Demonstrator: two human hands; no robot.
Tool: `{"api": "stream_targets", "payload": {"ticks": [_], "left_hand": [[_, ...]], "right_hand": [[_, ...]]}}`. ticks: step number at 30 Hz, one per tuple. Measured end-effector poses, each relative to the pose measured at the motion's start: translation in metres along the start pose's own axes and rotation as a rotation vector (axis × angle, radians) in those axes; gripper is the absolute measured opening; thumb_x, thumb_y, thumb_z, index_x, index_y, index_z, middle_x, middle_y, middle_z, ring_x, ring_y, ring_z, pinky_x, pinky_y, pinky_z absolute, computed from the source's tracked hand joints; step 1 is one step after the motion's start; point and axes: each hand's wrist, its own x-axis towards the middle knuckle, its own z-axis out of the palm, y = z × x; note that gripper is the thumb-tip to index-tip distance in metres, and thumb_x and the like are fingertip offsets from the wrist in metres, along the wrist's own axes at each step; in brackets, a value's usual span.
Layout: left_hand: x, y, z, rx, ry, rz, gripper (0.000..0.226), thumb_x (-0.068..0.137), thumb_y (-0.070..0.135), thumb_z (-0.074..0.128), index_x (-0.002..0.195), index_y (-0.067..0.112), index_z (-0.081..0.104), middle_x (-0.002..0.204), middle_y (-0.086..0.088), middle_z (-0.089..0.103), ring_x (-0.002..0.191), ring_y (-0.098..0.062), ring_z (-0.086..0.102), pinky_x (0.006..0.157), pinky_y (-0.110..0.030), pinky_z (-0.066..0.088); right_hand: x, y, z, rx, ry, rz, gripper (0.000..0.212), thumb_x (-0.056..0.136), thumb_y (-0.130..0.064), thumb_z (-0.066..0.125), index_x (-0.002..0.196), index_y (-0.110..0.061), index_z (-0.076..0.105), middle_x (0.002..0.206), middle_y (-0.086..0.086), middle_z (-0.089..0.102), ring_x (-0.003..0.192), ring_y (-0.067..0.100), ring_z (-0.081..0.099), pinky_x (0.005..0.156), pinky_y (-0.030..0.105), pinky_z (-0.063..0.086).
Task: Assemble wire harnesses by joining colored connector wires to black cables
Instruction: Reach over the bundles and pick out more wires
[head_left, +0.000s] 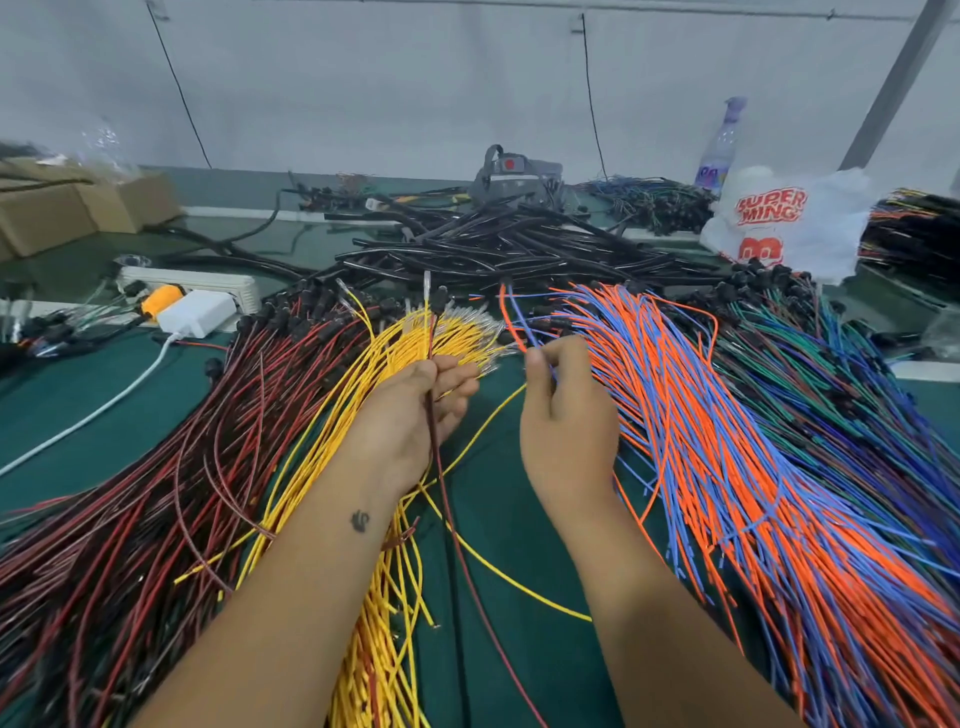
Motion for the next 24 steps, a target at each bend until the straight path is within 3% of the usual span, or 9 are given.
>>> {"api": "stream_targets", "payload": {"ticks": [3,5,7,9,12,15,19,21,24], "left_hand": [[0.000,-0.001,0.001,-0.023,-0.044,0.007,0.030,0.106,0.015,0.028,0.103,0.004,0.056,0.093,-0.009,0.073,0.076,-0.015,0.072,0.072,-0.023,0.058],[0.000,-0.001,0.001,-0.030,-0.042,0.010,0.031,0.106,0.015,0.028,0.105,0.004,0.057,0.096,-0.010,0.072,0.078,-0.014,0.072,0.076,-0.024,0.057],[0.001,0.000,0.000,-0.033,-0.019,0.017,0.032,0.106,0.016,0.029,0.100,0.007,0.059,0.085,-0.005,0.073,0.072,-0.011,0.071,0.072,-0.022,0.056],[0.000,0.001,0.000,-0.008,0.014,0.031,0.033,0.106,0.019,0.029,0.097,0.012,0.060,0.066,0.003,0.069,0.061,-0.008,0.068,0.062,-0.021,0.055],[0.001,0.000,-0.001,-0.020,0.028,0.065,0.033,0.106,0.024,0.030,0.091,0.014,0.059,0.048,0.008,0.047,0.047,-0.008,0.052,0.045,-0.016,0.043],[0.002,0.000,-0.001,-0.047,0.013,0.092,0.032,0.105,0.025,0.033,0.087,0.014,0.056,0.046,0.008,0.031,0.039,-0.006,0.034,0.039,-0.014,0.033],[0.005,-0.003,-0.002,0.038,0.094,0.245,0.033,0.106,0.025,0.031,0.083,0.017,0.054,0.047,0.009,0.026,0.041,-0.007,0.026,0.041,-0.017,0.031],[0.005,-0.001,-0.004,0.008,0.182,0.335,0.034,0.106,0.025,0.029,0.080,0.018,0.050,0.047,0.009,0.025,0.041,-0.007,0.025,0.041,-0.018,0.032],[0.008,0.013,-0.016,-0.011,0.314,0.422,0.033,0.106,0.025,0.028,0.079,0.021,0.047,0.046,0.012,0.027,0.038,-0.005,0.022,0.039,-0.016,0.022]], "right_hand": [[-0.006,0.002,0.006,-0.043,-0.257,-0.099,0.019,0.098,-0.036,0.045,0.093,-0.020,0.054,0.068,0.003,0.061,0.067,0.036,0.056,0.058,0.043,0.045],[-0.007,0.007,0.008,-0.146,-0.374,-0.142,0.012,0.098,-0.034,0.048,0.098,-0.025,0.056,0.061,0.000,0.054,0.069,0.035,0.058,0.057,0.039,0.046],[-0.007,0.008,0.010,-0.167,-0.388,-0.144,0.009,0.097,-0.034,0.050,0.101,-0.030,0.056,0.057,-0.003,0.047,0.069,0.033,0.058,0.057,0.036,0.045],[-0.007,0.006,0.010,-0.135,-0.410,-0.134,0.009,0.095,-0.036,0.052,0.104,-0.037,0.051,0.064,-0.002,0.056,0.073,0.030,0.059,0.060,0.035,0.046],[-0.009,0.000,0.009,-0.123,-0.509,-0.146,0.010,0.091,-0.039,0.054,0.102,-0.038,0.054,0.065,-0.004,0.053,0.075,0.027,0.059,0.061,0.032,0.045],[-0.010,-0.008,0.009,-0.101,-0.564,-0.161,0.020,0.090,-0.041,0.052,0.090,-0.026,0.064,0.062,-0.002,0.052,0.068,0.021,0.053,0.058,0.032,0.042],[-0.009,-0.016,0.009,0.114,-0.668,0.049,0.028,0.084,-0.041,0.049,0.078,-0.018,0.061,0.059,0.003,0.054,0.062,0.023,0.052,0.056,0.037,0.045],[-0.009,-0.013,0.008,0.021,-0.638,0.066,0.032,0.085,-0.039,0.050,0.069,-0.012,0.053,0.061,0.008,0.053,0.064,0.030,0.052,0.056,0.039,0.042],[-0.003,0.002,0.002,-0.347,-0.433,0.083,0.038,0.092,-0.038,0.045,0.065,-0.012,0.042,0.064,0.007,0.051,0.066,0.031,0.045,0.055,0.033,0.032]]}}
